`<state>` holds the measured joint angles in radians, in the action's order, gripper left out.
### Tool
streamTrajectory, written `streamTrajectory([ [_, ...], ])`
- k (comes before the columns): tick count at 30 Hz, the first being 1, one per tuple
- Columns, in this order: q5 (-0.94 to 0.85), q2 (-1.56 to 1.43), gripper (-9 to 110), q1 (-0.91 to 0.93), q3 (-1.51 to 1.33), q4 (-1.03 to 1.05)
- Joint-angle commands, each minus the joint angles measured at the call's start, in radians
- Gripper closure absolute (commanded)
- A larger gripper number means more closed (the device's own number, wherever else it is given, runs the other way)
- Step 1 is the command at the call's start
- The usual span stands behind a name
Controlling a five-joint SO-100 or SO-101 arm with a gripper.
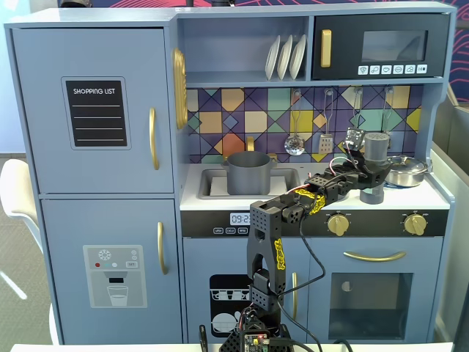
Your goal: Put salt in the gray recipient
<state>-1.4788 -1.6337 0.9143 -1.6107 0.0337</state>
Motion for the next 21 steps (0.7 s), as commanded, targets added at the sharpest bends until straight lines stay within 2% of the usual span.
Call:
streamTrajectory([
  [1, -0.054, -0.152, 47, 0.025, 0.018, 0.046],
  [4, -0.081, -0.344, 51, 0.049, -0.106, 0.146],
  [7, -0.031, -0.595, 59, 0.057, -0.221, 0.4],
  [8, -0.032, -0.672, 64, 0.041, -0.229, 0.541],
  [11, -0.13, -0.87, 92, -0.103, -0.239, 0.985],
  [13, -0.117, -0.986, 100, -0.285, -0.265, 1.193],
  [16, 0.02, -1.164, 101, -0.568, -0.434, 1.267],
  [19, -0.029, -1.282, 101, -0.739, -0.684, 1.284],
  [21, -0.11, -1.308, 101, -0.781, -0.859, 1.262],
])
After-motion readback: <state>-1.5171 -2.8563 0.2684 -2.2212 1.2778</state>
